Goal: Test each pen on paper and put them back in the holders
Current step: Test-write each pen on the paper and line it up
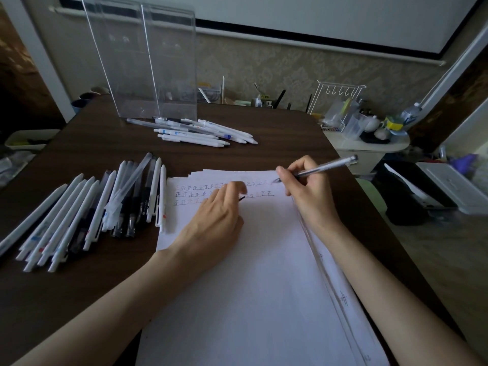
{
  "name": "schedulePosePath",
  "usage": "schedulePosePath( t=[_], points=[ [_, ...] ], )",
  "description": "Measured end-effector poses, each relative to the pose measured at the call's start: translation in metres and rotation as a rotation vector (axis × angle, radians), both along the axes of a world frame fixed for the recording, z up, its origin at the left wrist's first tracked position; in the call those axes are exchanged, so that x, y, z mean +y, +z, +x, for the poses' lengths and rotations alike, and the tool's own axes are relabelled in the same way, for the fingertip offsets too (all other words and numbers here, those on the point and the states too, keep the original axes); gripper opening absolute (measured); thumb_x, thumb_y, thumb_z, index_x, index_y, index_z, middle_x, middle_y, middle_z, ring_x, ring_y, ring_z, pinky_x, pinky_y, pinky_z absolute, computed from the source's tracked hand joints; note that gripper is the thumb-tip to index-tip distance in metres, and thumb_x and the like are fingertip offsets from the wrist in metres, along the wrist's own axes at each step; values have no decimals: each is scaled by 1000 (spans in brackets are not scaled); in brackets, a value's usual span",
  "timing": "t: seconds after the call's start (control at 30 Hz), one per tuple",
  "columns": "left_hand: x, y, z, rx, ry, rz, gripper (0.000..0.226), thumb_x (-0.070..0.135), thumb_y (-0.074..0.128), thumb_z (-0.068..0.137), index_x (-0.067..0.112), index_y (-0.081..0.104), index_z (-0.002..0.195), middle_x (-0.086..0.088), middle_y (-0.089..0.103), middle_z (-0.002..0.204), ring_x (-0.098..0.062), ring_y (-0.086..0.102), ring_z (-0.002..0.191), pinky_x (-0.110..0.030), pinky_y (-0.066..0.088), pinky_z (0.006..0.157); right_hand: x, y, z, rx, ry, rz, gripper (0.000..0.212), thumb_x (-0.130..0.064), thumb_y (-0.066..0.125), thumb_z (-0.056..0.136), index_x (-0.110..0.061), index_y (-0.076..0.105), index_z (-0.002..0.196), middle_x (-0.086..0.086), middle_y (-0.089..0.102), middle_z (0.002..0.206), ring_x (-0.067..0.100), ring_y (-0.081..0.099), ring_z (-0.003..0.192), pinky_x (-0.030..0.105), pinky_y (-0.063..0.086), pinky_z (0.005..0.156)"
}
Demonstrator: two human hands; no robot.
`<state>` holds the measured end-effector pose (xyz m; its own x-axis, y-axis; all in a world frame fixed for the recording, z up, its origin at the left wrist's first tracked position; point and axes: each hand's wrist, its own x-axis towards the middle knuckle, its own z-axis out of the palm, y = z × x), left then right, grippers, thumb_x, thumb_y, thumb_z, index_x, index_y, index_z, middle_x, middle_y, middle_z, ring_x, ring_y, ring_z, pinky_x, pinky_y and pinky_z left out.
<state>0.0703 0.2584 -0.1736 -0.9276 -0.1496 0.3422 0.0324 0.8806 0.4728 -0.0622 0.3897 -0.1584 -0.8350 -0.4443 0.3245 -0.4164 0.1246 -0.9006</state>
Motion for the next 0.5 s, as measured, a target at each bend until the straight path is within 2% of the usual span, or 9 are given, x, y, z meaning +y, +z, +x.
schedulePosePath(
  t=[0.07, 0.17, 0.3, 0.4, 0.5],
  points=[
    [-1, -1, -1, 24, 24, 96, 29, 0, 39, 91, 6, 36, 119, -4, 48, 95, -25, 49, 93, -21, 29, 74, 1, 3, 1, 2, 41, -103, 13, -6, 62, 88, -15, 56, 82, -4, 58, 73, 0, 53, 65, 15, 42, 62],
    [-2, 0, -1, 47, 52, 162, 32, 15, 39, 98, 2, 37, 127, -10, 59, 111, -27, 54, 102, -21, 31, 75, 1, 6, 7, -91, 141, -199, 8, -17, 55, 90, -19, 63, 90, -1, 66, 82, 6, 57, 73, 18, 44, 62],
    [-3, 6, 1, 81, 155, 165, 28, 25, 54, 93, 10, 56, 117, -9, 67, 100, -30, 60, 89, -33, 40, 69, -2, 8, 19, -353, 328, -370, 16, -19, 49, 87, -8, 55, 78, 8, 64, 62, 17, 55, 56, 21, 42, 51],
    [-3, 9, 3, 106, 181, 158, 19, 23, 62, 88, 12, 63, 103, -5, 68, 87, -28, 60, 82, -37, 45, 70, -1, 6, 25, -364, 371, -333, 21, -19, 48, 86, -6, 49, 69, 5, 58, 52, 15, 52, 49, 19, 41, 48],
    [-4, 8, 2, 140, 166, 156, 15, 23, 65, 87, 12, 64, 98, -3, 67, 84, -25, 60, 78, -36, 46, 69, -1, 4, 24, -354, 365, -294, 21, -19, 49, 86, -7, 49, 68, 4, 57, 51, 15, 50, 48, 19, 40, 49]
  ],
)
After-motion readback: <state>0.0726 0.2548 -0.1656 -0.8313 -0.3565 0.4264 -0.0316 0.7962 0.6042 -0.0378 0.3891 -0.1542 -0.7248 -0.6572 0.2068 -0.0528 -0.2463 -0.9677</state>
